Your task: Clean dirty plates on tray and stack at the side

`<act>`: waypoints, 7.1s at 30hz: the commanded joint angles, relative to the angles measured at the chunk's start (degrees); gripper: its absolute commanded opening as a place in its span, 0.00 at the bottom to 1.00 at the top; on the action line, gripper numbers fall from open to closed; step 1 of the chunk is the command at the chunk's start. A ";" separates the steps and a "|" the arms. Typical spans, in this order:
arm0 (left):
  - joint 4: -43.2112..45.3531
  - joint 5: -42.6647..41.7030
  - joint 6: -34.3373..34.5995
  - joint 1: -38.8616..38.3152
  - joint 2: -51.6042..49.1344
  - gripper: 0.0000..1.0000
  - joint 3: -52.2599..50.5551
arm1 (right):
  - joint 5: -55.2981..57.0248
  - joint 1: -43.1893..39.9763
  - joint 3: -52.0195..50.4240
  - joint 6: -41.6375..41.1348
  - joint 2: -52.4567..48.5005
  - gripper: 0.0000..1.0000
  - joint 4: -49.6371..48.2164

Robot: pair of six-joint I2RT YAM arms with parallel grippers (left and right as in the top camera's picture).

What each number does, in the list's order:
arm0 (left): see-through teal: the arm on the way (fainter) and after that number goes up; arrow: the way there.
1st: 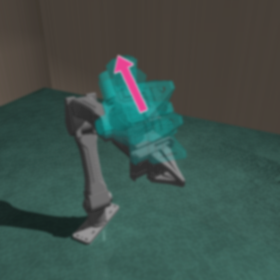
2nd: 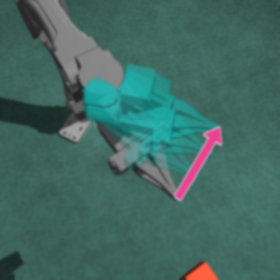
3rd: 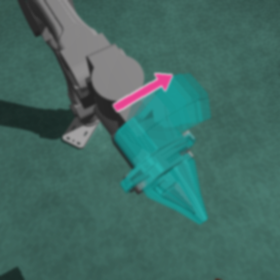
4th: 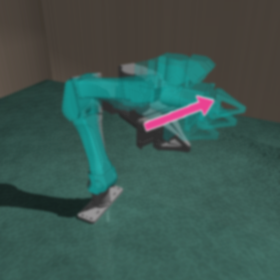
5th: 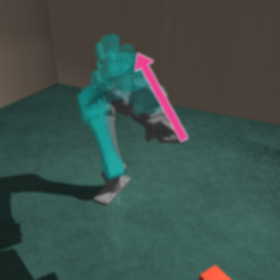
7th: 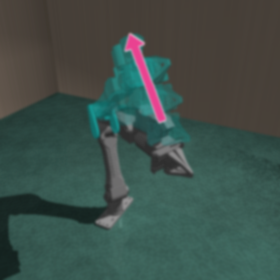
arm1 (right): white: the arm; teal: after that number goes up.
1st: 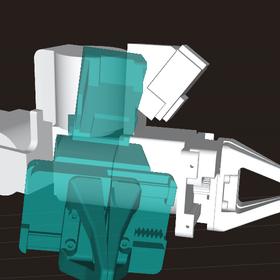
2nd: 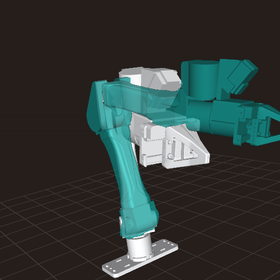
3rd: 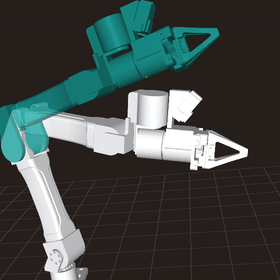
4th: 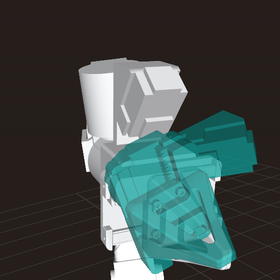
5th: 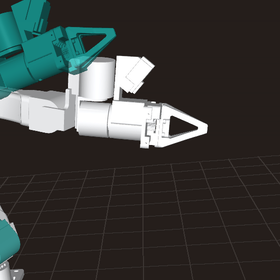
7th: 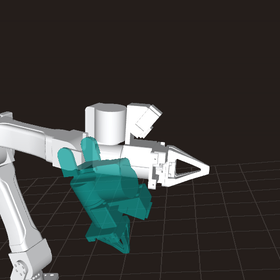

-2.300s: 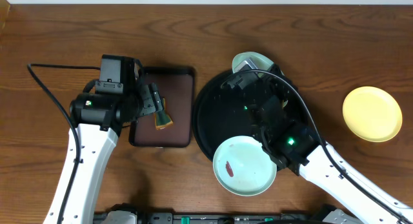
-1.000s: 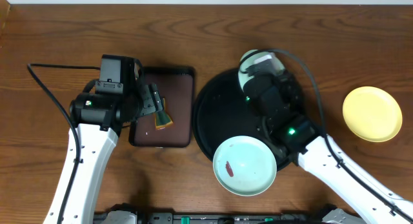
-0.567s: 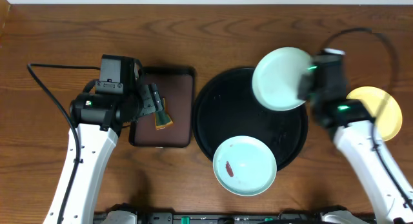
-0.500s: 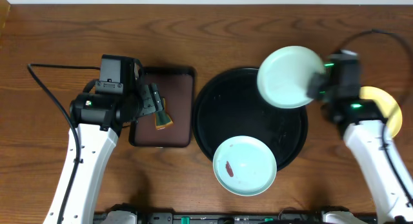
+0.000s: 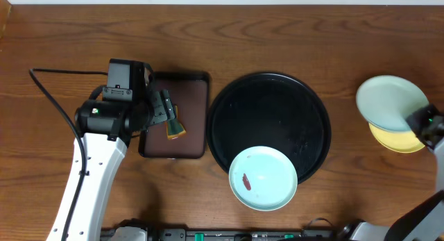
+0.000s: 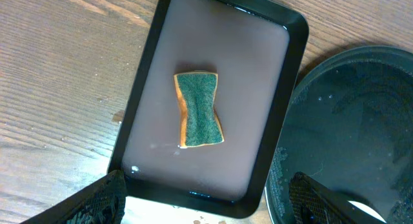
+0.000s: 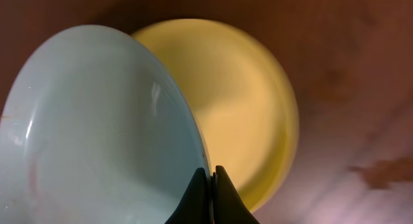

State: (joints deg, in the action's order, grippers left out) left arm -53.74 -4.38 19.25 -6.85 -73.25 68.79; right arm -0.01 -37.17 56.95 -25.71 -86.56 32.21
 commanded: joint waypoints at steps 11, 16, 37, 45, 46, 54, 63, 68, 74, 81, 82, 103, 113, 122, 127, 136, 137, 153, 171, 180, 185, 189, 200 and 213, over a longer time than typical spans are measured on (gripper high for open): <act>-0.20 -0.15 -0.59 0.09 0.24 0.81 1.22 | -22.03 -1.81 0.81 2.01 4.20 0.53 -4.15; -0.22 -0.15 -0.59 0.09 0.24 0.81 1.22 | -27.02 12.44 0.81 6.19 13.20 0.53 1.81; -0.20 -0.15 -0.59 0.09 0.24 0.81 1.22 | -1.57 65.79 -0.44 8.07 -7.91 0.34 29.97; -0.20 -0.15 -0.59 0.09 0.24 0.81 1.22 | -4.07 65.72 -2.56 9.07 -10.10 0.06 24.00; -0.20 -0.15 -0.59 0.09 0.24 0.81 1.22 | -4.04 65.72 -2.58 9.07 -10.10 0.01 23.50; -0.20 -0.15 -0.59 0.09 0.24 0.81 1.22 | 14.21 63.01 -2.47 13.05 -10.10 0.01 6.82; -0.20 -0.15 -0.59 0.09 0.24 0.81 1.22 | 14.49 61.57 -2.47 8.59 -10.10 0.03 -1.49; -0.20 -0.15 -0.59 0.09 0.24 0.81 1.22 | 9.94 61.29 -2.47 10.75 -10.05 0.37 1.75; -0.20 -0.15 -0.59 0.09 0.24 0.81 1.22 | 5.07 58.18 -2.47 11.08 -10.08 0.36 2.43; -0.20 -0.15 -0.59 0.09 0.24 0.82 1.22 | -26.67 44.35 -2.47 24.65 -10.10 0.32 -5.33; -0.20 -0.15 -0.59 0.09 0.24 0.81 1.22 | -28.55 43.28 -2.47 25.46 -10.12 0.32 -5.46; -0.33 -2.60 0.61 0.09 0.24 0.81 1.22 | -3.85 50.29 -2.47 7.50 -16.15 0.01 0.70; 0.17 -8.26 0.96 0.04 -0.13 0.95 0.20 | -1.46 50.38 -2.47 8.22 -13.62 0.01 1.84; 2.73 1.25 5.77 -0.98 -3.39 0.59 -2.16 | -1.49 50.40 -2.47 8.44 -13.62 0.01 1.18; 9.90 1.68 9.25 -2.71 -14.38 0.58 -6.03 | -1.53 50.40 -2.47 8.39 -13.62 0.01 0.79; 16.52 1.66 11.50 -2.71 -33.46 0.10 -6.03 | -1.53 50.40 -2.47 8.39 -13.62 0.01 0.83; 16.79 1.66 11.47 -2.71 -34.45 0.08 -6.03 | -1.53 50.40 -2.47 8.39 -13.62 0.01 0.83; 11.26 1.44 2.67 -2.67 -26.03 0.55 -4.72 | -1.51 50.40 -2.47 8.41 -13.62 0.01 0.79; 16.70 -6.99 -0.57 -2.67 -25.22 0.46 -7.28 | -1.51 50.40 -2.47 8.41 -13.62 0.01 0.83; 12.81 -6.88 1.20 -4.37 -24.59 0.45 -9.57 | -1.51 50.40 -2.47 8.41 -13.62 0.01 0.72; 19.37 -0.74 4.61 -7.54 -26.36 0.28 -14.64 | -1.53 50.40 -2.47 8.41 -13.62 0.01 0.79; 21.59 1.03 4.98 -7.69 -26.75 0.08 -16.17 | -1.53 50.40 -2.47 8.39 -13.62 0.01 0.79; 16.06 1.07 4.92 -7.50 -23.23 0.45 -11.02 | -1.53 50.40 -2.47 8.41 -13.62 0.01 0.81; 21.99 3.91 10.29 -7.37 -22.47 0.29 -14.32 | -1.53 50.40 -2.47 8.39 -13.62 0.01 0.76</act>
State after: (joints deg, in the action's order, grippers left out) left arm -32.05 -1.48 28.32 -13.54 -94.91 55.92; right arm -7.40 13.37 55.42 -17.41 -100.22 33.17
